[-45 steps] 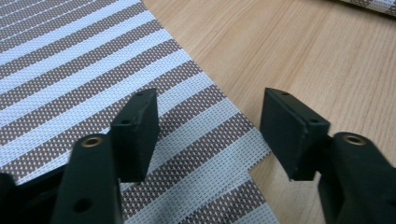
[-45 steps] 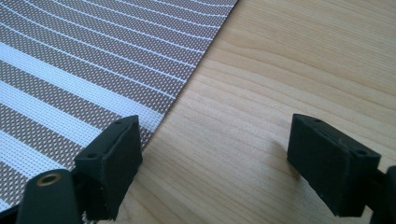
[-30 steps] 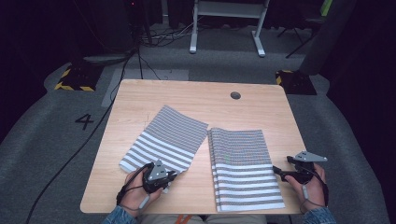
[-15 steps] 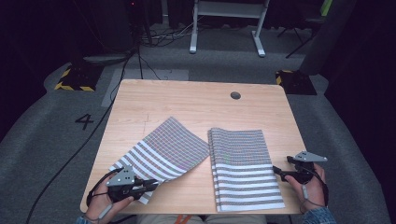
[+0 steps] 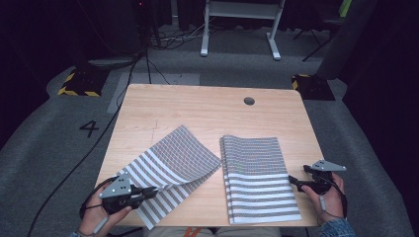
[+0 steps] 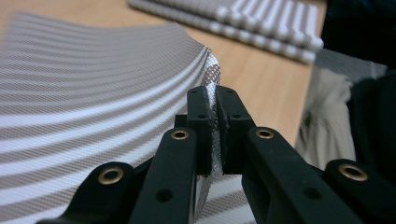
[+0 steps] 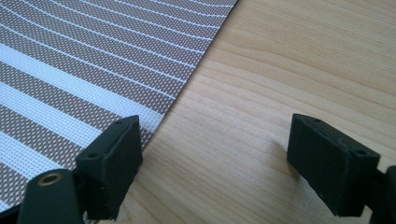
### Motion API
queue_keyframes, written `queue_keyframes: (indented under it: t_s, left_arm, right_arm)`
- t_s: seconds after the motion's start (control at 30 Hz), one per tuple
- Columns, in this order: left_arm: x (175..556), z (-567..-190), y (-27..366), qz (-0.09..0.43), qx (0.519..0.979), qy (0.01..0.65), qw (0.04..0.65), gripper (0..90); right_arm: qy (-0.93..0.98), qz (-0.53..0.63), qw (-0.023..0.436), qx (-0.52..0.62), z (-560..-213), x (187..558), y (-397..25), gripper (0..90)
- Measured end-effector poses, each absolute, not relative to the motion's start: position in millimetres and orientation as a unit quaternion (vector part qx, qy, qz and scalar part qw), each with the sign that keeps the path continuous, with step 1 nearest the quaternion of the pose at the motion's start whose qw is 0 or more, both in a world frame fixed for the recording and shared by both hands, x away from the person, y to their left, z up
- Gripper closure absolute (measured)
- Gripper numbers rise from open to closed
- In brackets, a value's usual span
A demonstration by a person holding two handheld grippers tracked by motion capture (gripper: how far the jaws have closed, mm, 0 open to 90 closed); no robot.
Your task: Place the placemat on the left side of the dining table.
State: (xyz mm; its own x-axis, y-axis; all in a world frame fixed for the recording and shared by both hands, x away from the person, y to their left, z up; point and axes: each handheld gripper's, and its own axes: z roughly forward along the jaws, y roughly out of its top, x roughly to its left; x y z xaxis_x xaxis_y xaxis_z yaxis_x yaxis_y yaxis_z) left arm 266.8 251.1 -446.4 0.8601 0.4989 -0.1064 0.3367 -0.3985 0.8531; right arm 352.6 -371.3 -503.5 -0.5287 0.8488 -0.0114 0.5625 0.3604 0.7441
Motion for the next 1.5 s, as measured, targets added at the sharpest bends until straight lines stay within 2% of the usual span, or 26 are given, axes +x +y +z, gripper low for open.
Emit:
queue_keyframes:
  t_s: [0.3, 0.4, 0.63, 0.73, 0.87, 0.9, 1.07, 1.13, 1.33, 1.5]
  left_arm:
    - [301.0, -409.2, 281.3, 0.164, 0.772, 0.327, 0.519, 85.9]
    - [317.7, -405.8, 293.4, 0.198, 0.759, 0.363, 0.503, 86.0]
    - [351.6, -419.7, 328.0, 0.244, 0.716, 0.451, 0.473, 85.9]
    - [361.0, -430.7, 341.1, 0.268, 0.714, 0.481, 0.432, 85.7]
    - [367.3, -444.3, 353.9, 0.272, 0.699, 0.517, 0.411, 84.9]
    - [367.8, -446.6, 356.2, 0.276, 0.695, 0.522, 0.410, 82.7]
    - [362.1, -445.3, 359.3, 0.333, 0.673, 0.527, 0.399, 46.9]
    - [358.1, -440.0, 356.6, 0.345, 0.667, 0.523, 0.403, 38.7]
    - [347.2, -426.4, 327.7, 0.332, 0.693, 0.477, 0.425, 38.7]
    - [340.1, -426.5, 284.3, 0.277, 0.737, 0.440, 0.432, 39.4]
  right_arm:
    - [0.799, 0.354, 0.202, 0.442, -503.3, 353.3, -371.2, 18.4]
    - [0.799, 0.354, 0.201, 0.443, -503.3, 353.2, -371.1, 18.4]
    - [0.799, 0.354, 0.201, 0.442, -503.4, 353.2, -371.1, 18.4]
    - [0.799, 0.354, 0.201, 0.442, -503.4, 353.2, -371.1, 18.4]
    - [0.799, 0.354, 0.201, 0.443, -503.4, 353.2, -371.1, 18.4]
    - [0.799, 0.353, 0.202, 0.442, -503.5, 353.3, -371.2, 18.5]
    - [0.799, 0.354, 0.201, 0.442, -503.4, 353.2, -371.1, 18.4]
    - [0.799, 0.354, 0.202, 0.442, -503.4, 353.2, -371.2, 18.4]
    - [0.799, 0.354, 0.202, 0.442, -503.4, 353.2, -371.1, 18.4]
    - [0.799, 0.354, 0.201, 0.442, -503.4, 353.2, -371.2, 18.4]
